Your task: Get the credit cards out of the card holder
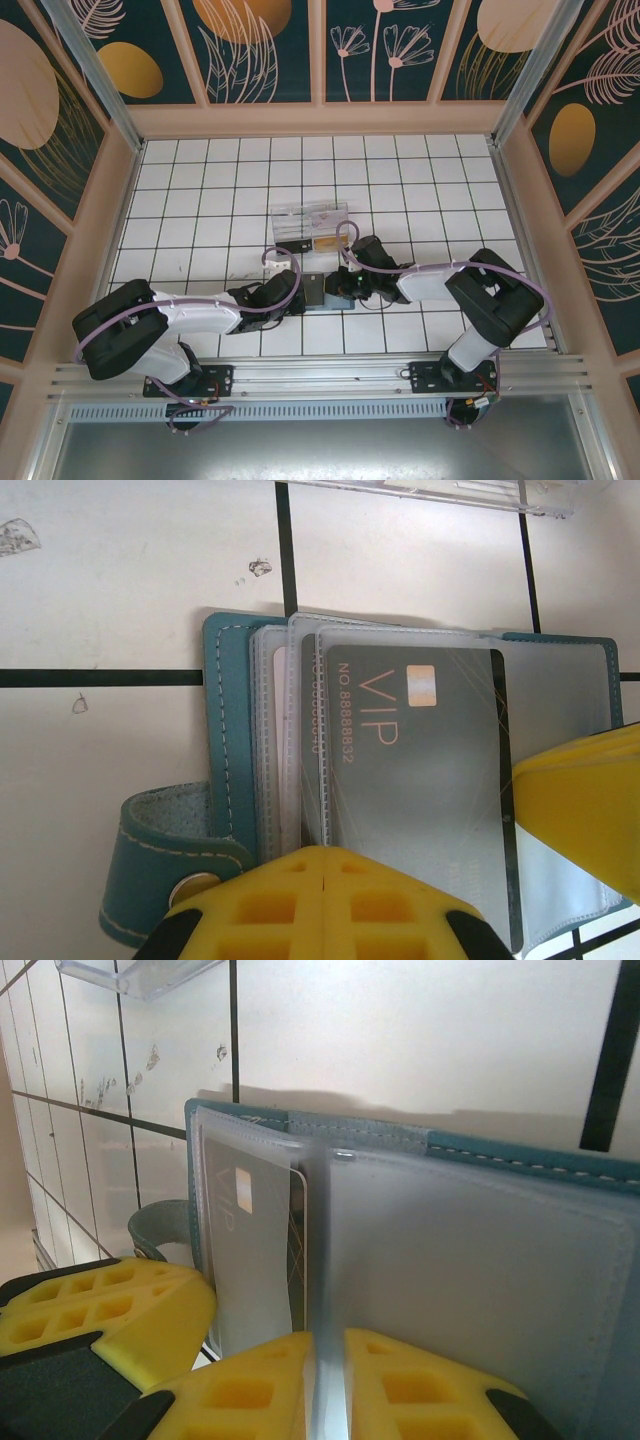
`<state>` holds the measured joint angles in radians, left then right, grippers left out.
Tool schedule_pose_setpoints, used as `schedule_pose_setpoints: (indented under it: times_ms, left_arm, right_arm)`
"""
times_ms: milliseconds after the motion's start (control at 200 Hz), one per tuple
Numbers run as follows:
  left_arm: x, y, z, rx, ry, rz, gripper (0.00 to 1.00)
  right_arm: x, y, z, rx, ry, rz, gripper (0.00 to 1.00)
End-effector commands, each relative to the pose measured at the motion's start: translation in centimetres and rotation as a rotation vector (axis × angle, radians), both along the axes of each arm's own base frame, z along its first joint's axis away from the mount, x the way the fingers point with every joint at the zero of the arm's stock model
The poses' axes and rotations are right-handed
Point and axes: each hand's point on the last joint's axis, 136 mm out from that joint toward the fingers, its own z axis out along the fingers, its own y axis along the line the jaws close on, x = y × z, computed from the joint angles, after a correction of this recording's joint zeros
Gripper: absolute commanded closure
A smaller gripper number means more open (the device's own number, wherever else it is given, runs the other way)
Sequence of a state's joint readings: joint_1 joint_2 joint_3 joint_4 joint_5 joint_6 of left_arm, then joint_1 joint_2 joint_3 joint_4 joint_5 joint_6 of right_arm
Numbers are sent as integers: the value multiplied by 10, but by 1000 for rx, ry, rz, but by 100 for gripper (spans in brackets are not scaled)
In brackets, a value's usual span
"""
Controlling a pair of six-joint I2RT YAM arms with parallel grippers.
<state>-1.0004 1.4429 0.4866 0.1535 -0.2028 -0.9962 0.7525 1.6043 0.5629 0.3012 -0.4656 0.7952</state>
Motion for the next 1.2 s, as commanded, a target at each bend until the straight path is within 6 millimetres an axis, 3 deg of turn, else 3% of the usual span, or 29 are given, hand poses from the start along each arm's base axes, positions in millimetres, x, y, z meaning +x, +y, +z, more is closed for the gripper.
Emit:
schedule_pose_setpoints:
  times_ms: [0, 465, 1196]
  left_arm:
    - [-12, 16, -24, 97, 61, -20, 100]
    - [-12, 17, -25, 97, 64, -21, 100]
    - [-13, 17, -26, 100, 66, -24, 100]
  right_arm:
    - [-1, 15, 15, 59, -26, 40, 82]
    - [5, 10, 30, 64, -87, 6, 82]
    - [4, -5, 3, -13, -39, -31, 80]
